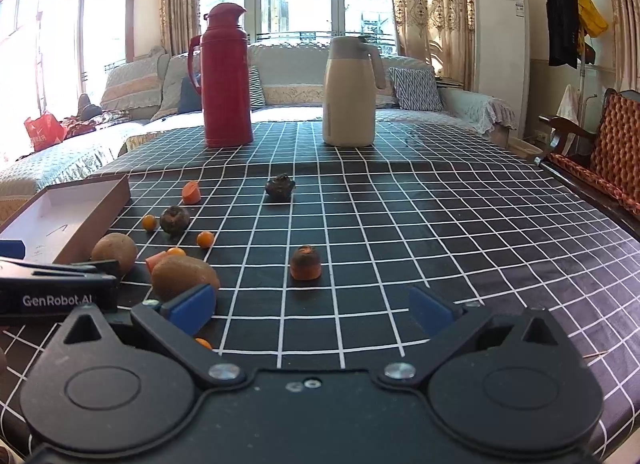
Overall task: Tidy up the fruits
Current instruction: 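Move the left tool onto the brown kiwi and close on it, then carry the kiwi to the box with the left tool while the right tool grasps a kumquat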
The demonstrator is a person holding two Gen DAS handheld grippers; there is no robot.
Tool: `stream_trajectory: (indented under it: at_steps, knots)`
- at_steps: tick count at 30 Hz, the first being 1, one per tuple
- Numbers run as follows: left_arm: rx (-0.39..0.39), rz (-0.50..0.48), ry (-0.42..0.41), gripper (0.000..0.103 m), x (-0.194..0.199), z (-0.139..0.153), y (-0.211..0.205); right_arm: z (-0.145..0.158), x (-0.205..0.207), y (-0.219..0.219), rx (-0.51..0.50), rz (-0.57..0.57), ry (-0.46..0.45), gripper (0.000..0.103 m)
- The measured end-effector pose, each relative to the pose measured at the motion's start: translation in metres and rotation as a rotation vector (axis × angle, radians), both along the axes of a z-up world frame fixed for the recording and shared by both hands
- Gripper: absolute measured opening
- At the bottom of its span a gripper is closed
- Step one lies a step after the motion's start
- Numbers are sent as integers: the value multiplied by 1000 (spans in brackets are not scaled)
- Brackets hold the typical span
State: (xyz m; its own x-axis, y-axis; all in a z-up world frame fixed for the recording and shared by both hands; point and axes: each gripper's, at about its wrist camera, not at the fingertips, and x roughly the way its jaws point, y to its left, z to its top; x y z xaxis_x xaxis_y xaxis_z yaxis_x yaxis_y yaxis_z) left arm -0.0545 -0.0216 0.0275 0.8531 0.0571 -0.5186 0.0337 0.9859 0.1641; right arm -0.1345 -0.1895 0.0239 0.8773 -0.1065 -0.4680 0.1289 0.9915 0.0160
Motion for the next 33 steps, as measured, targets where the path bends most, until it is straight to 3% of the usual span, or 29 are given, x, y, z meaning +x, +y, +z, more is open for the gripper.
stream_trajectory:
  at_steps: [8, 14, 17, 23, 26, 30, 33]
  knots:
    - [2, -50, -19, 103, 26, -16, -34, -1, -3, -36, 56, -96, -8, 103]
    - [32, -94, -12, 103, 37, -30, -63, -4, -2, -44, 73, -90, 0, 103]
    - [13, -106, 43, 83, 47, -35, -73, -5, -1, -46, 71, -84, -2, 103]
    - [-30, -22, 120, 83, 63, -45, -72, -5, -1, -53, 95, -91, -2, 103]
    - [-20, -11, 118, 64, 63, -51, -74, -5, -2, -55, 104, -93, -7, 103]
    - [-94, -3, 130, 64, 64, -49, -65, -5, -2, -52, 94, -85, -7, 103]
    - [-125, 21, 80, 64, 58, -41, -53, -6, -2, -48, 89, -67, -3, 102]
